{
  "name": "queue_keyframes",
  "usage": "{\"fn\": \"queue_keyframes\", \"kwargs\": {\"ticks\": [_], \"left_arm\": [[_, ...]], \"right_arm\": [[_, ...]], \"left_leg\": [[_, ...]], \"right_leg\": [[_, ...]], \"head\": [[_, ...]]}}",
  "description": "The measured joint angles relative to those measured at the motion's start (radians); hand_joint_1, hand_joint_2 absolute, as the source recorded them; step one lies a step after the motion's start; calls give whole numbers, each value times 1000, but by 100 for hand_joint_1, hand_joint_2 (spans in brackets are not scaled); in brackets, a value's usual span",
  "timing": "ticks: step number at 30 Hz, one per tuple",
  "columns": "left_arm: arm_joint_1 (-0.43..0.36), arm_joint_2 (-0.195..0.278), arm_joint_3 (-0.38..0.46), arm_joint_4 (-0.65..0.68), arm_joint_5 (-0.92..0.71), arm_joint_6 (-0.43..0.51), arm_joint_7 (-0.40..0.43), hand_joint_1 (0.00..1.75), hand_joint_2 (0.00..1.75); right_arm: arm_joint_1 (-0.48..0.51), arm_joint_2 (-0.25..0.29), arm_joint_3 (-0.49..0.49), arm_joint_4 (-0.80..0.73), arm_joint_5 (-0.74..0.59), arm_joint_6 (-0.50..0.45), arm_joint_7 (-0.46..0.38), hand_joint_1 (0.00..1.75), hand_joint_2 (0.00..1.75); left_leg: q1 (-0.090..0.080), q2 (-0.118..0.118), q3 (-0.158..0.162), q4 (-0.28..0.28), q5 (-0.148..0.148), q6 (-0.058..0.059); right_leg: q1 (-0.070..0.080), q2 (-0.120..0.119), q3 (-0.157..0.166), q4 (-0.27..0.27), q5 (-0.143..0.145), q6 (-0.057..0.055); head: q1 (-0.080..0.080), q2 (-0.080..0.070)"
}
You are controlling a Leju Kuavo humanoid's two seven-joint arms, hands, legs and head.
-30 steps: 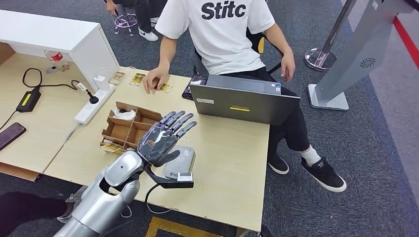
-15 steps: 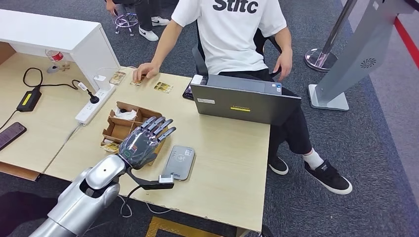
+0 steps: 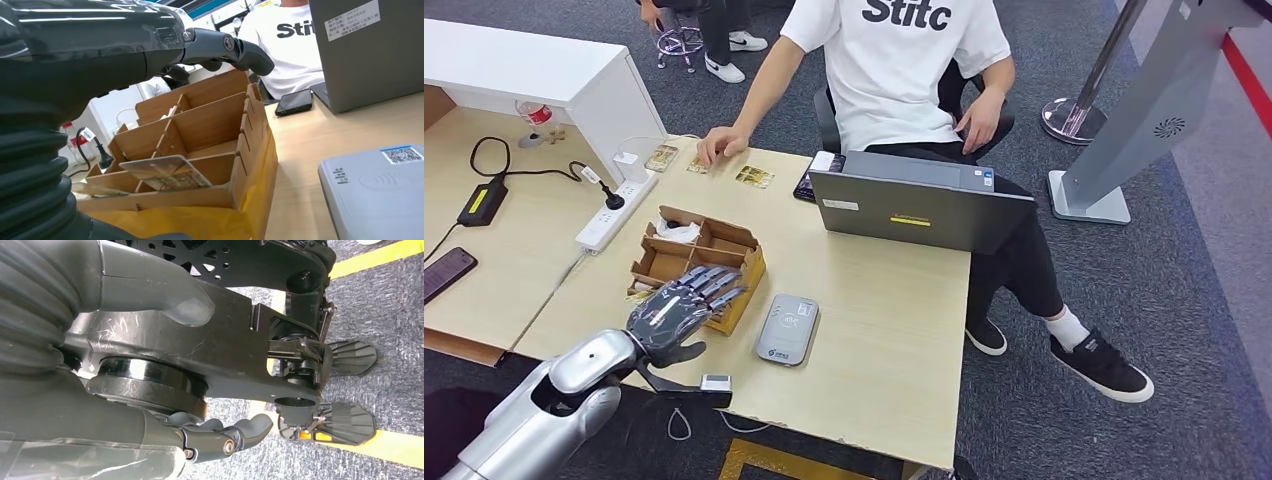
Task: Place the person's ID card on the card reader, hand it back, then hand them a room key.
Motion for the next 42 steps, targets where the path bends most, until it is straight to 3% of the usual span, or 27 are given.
{"fn": "queue_keyframes", "kwargs": {"ticks": [4,12,17,28,30,34,42], "left_arm": [[19,23,2,-34,-2,6,2,0,175],[20,14,14,-44,-105,70,62,0,175],[9,-17,24,-13,-179,115,99,0,175],[1,-82,76,95,-206,140,99,0,175],[1,-90,85,101,-207,140,97,10,175],[3,-100,101,107,-207,137,96,171,175],[9,-113,125,109,-210,115,87,175,175]], "right_arm": [[0,-1,3,0,-4,1,-2,0,175],[0,-2,11,0,-21,1,-8,0,175],[0,-2,19,0,-25,2,-12,0,175],[0,-2,32,-4,-27,2,-11,0,175],[0,-2,35,-4,-28,2,-11,0,175],[0,-2,41,-4,-32,2,-11,0,175],[0,-2,45,-4,-37,2,-11,0,175]], "left_leg": [[0,-1,0,0,0,0],[0,-1,0,0,0,0],[0,-1,0,0,0,0],[0,-1,0,0,0,0],[0,-1,0,0,0,0],[0,-1,0,0,0,0],[0,-1,0,0,0,0]], "right_leg": [[0,-1,0,0,0,0],[0,-2,0,0,0,0],[0,-2,0,0,0,0],[0,-2,0,0,0,0],[0,-2,0,0,0,0],[0,-2,0,0,0,0],[0,-2,0,0,0,0]], "head": [[0,0],[0,0],[0,0],[0,0],[0,0],[0,0],[0,0]]}}
